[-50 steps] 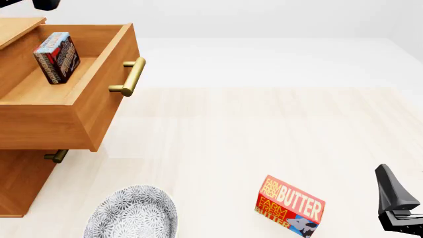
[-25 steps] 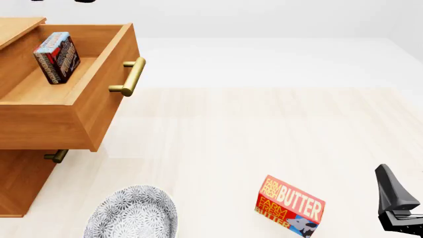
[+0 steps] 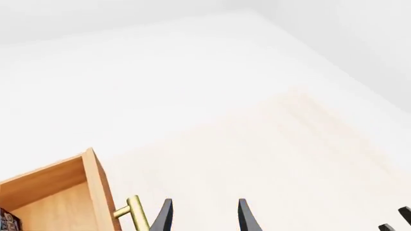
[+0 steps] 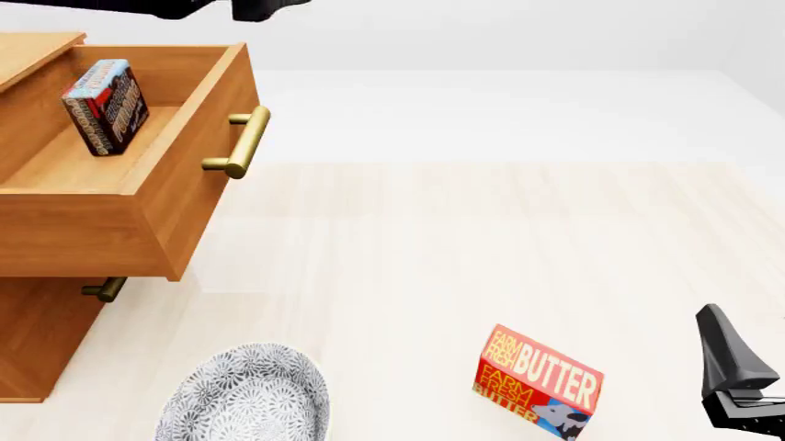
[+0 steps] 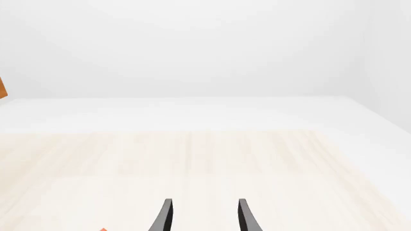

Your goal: Put the chocolate pudding in the top drawer of the cabinet and close it.

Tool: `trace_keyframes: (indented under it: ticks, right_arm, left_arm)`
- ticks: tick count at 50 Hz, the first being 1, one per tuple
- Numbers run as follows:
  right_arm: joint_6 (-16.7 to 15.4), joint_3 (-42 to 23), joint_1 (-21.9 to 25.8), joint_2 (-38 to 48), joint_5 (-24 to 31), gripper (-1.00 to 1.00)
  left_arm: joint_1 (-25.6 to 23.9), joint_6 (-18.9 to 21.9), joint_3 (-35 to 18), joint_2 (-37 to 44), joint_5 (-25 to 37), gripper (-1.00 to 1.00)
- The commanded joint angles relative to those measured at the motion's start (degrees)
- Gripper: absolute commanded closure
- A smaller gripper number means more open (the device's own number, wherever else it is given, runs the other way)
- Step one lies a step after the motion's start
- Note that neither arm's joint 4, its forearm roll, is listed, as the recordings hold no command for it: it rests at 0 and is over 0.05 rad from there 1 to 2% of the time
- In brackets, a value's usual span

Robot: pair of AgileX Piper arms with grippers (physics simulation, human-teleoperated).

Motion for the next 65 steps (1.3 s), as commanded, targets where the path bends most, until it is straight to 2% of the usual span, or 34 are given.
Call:
trace_keyframes:
  ticks: [1, 13, 17, 19, 25, 32, 36, 53, 58, 65]
  right_arm:
    - [0.00, 0.00, 0.01, 0.03, -0.01, -1.00]
    - [0.00, 0.00, 0.00, -0.02, 0.01, -1.00]
    - [0.00, 0.00, -0.01, 0.00, 0.00, -1.00]
    - [-0.01, 0.00, -0.01, 0.01, 0.00, -1.00]
    - [0.00, 0.00, 0.00, -0.01, 0.01, -1.00]
    - [-0.01, 0.00, 0.00, 0.01, 0.00, -1.00]
    - [0.00, 0.00, -0.01, 0.00, 0.00, -1.00]
    - [-0.02, 0.00, 0.01, -0.01, 0.00, -1.00]
    - [0.00, 0.00, 0.00, -0.01, 0.01, -1.00]
    - [-0.01, 0.00, -0.01, 0.00, 0.00, -1.00]
  left_arm:
    - [-1.73, -1.89, -0.25, 2.30, 0.72, -1.00]
    - [-2.66, -3.98, -0.94, 4.02, 2.17, -1.00]
    - [-2.80, -5.57, -0.11, 3.49, 0.95, -1.00]
    - [-3.20, -7.75, 0.56, 2.92, -0.20, -1.00]
    - [-3.62, -8.27, 0.15, 4.27, -0.38, -1.00]
    - [-5.38, -10.81, 0.58, 6.06, -1.95, -1.00]
    - [-5.16, -11.99, 2.47, 6.97, -2.61, -1.00]
    - [-5.89, -13.77, 3.40, 8.52, -2.92, -1.00]
    - [-5.59, -15.97, 6.31, 8.69, -5.61, -1.00]
    - [-6.78, -18.53, 7.62, 9.67, -7.84, -1.00]
